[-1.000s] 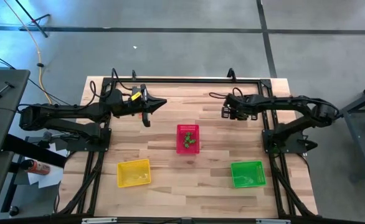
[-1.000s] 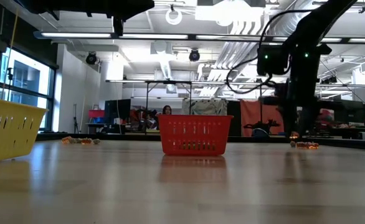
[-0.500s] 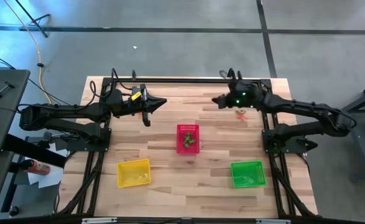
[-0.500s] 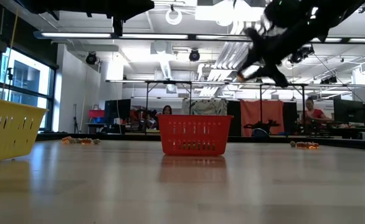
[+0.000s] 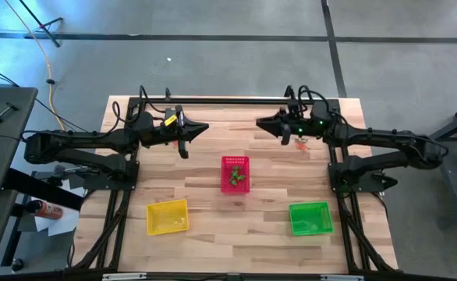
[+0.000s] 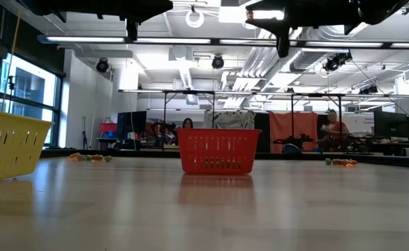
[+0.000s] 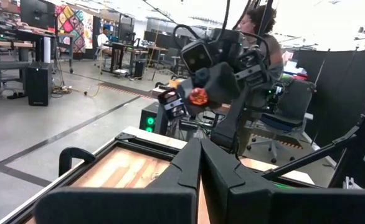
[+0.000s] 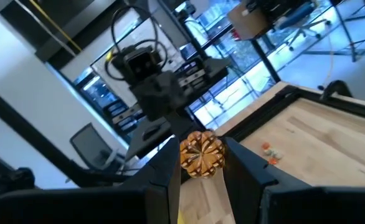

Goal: Sort Halloween decoration
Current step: Put the orange pumpkin toy into the green bin

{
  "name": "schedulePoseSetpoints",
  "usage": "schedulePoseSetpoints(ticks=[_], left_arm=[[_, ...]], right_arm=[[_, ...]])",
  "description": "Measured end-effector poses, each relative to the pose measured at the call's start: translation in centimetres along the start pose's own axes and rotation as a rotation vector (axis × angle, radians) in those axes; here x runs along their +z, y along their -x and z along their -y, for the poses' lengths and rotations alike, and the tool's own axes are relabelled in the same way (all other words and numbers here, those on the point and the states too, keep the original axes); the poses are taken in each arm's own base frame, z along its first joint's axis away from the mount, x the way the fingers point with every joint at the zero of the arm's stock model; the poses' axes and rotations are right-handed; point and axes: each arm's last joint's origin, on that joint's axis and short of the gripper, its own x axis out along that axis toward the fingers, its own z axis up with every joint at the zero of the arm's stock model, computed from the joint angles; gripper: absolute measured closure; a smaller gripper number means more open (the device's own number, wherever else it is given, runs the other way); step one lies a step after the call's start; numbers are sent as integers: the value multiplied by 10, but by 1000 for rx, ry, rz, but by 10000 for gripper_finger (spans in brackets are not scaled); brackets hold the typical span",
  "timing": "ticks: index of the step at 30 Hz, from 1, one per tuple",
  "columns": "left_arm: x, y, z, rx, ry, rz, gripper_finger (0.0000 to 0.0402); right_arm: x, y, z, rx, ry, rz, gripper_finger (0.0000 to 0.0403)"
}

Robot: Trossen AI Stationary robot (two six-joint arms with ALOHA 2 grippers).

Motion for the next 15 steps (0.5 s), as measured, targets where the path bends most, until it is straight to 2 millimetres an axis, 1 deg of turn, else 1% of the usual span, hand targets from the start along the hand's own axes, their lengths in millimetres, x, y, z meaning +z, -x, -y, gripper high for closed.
schedulePoseSetpoints(ticks=[5,10,13,15], left_arm=[[0,0,0,0,0,0,400],[0,0,0,0,0,0,400],[0,0,0,0,0,0,400],[0,0,0,0,0,0,400]], right_arm=[[-2,-1,-3,9,22,-7,316],[0,-1,-5,33,-20,-19,316],[5,-4,-18,123,-69,-101,316],[4,-6,-27,154,-111,-207,316]])
